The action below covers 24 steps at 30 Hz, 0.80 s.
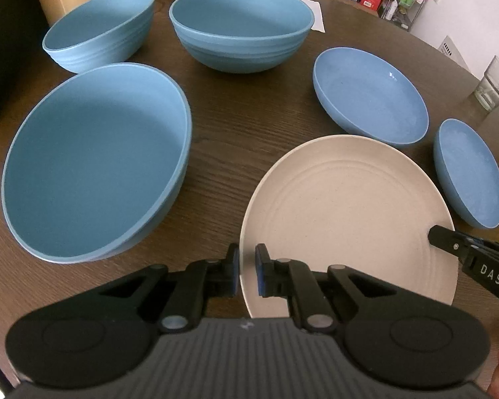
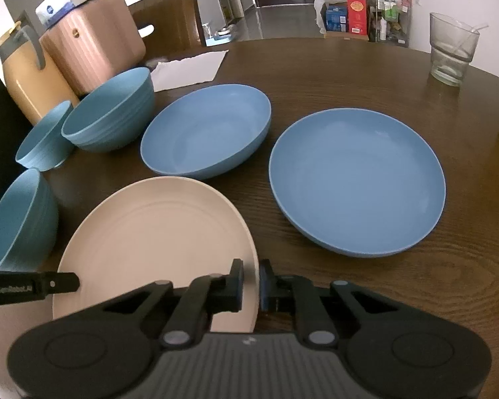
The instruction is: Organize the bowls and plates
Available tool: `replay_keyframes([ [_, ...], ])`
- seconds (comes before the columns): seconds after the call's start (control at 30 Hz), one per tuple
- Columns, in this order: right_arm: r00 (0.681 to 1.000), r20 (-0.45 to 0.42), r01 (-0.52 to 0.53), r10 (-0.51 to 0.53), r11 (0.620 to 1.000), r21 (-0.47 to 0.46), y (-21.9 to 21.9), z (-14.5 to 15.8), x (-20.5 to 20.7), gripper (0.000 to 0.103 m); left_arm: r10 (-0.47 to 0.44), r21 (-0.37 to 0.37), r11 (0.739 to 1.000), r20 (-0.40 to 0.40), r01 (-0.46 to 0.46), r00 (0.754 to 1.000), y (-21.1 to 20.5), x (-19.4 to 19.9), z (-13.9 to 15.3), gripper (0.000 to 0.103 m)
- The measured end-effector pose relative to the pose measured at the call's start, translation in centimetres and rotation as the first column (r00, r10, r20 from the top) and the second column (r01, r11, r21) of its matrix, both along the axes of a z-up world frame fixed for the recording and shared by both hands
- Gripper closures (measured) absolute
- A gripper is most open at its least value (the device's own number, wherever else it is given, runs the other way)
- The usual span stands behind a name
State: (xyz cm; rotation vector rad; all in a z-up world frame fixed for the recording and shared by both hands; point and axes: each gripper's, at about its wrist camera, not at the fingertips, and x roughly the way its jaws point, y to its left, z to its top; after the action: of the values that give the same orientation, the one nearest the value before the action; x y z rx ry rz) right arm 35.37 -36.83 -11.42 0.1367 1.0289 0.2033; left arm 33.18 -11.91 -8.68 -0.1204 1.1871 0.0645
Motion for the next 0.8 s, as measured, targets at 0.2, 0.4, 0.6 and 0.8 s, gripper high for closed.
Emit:
replay_keyframes([
  [0.2, 1.000, 0.012, 0.011, -0.011, 1.000, 0.006, 0.0, 0.2, -0.4, 0.094, -0.007, 0.009, 1.000, 0.011, 0.007, 1.000, -0.1, -0.3, 0.1, 0.092],
  [0.4, 1.000, 0.023, 0.011, -0.011, 1.000, 0.000, 0.1, 0.8, -1.0, 0.094, -0.008, 0.014, 1.000, 0.021, 0.008, 1.000, -0.2, -0.6, 0.6, 0.092],
  [0.6, 0.999, 0.032, 0.012, -0.012, 1.000, -0.007, 0.4, 1.5, -1.7, 0.094, -0.008, 0.010, 1.000, 0.030, 0.008, 1.000, -0.1, -1.1, 1.2, 0.092],
  [0.8, 0.999, 0.043, 0.008, -0.008, 1.000, -0.012, 0.9, 2.4, -2.9, 0.094, -0.005, -0.001, 1.000, 0.041, 0.005, 0.999, 0.4, -1.9, 1.9, 0.092],
])
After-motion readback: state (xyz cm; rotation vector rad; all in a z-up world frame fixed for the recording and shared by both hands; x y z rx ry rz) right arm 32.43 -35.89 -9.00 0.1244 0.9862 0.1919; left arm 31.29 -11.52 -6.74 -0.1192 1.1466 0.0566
